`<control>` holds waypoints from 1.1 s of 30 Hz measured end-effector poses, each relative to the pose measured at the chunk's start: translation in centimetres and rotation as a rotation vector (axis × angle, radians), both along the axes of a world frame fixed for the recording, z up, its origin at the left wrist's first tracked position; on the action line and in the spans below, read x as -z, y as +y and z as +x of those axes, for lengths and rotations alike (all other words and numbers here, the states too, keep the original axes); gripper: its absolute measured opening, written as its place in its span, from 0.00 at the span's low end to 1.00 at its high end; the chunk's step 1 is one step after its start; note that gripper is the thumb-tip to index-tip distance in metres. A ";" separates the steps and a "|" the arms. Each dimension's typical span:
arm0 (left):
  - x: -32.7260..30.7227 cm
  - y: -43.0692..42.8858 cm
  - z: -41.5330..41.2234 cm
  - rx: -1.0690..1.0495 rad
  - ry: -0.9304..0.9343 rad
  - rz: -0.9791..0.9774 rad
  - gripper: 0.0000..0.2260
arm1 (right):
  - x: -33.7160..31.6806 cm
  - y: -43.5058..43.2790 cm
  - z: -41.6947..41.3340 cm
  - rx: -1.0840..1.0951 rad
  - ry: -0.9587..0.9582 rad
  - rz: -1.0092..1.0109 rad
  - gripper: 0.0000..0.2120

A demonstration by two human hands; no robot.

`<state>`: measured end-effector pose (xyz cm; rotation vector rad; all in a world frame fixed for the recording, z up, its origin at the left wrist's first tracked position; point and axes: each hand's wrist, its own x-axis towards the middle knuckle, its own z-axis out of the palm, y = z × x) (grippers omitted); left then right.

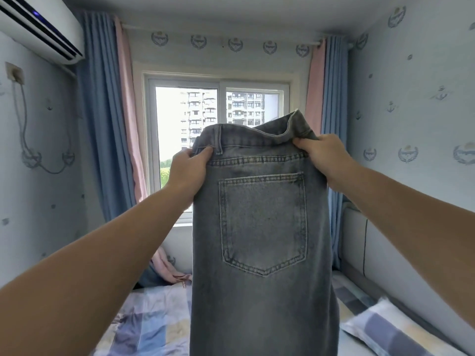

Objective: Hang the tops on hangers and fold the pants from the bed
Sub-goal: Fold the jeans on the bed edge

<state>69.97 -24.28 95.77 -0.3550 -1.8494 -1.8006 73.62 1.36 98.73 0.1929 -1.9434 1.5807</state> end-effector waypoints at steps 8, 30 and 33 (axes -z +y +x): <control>1.7 -2.7 3.9 0.035 -0.050 0.050 0.06 | 0.3 -2.8 2.0 -0.055 -0.037 -0.017 0.07; 35.9 -16.9 -26.9 -0.149 -0.580 0.041 0.05 | 32.5 -16.9 -33.4 -0.138 -0.631 0.197 0.10; 46.7 -18.9 -33.3 -0.163 -0.755 0.026 0.06 | 43.1 -19.2 -40.7 -0.154 -0.782 0.228 0.11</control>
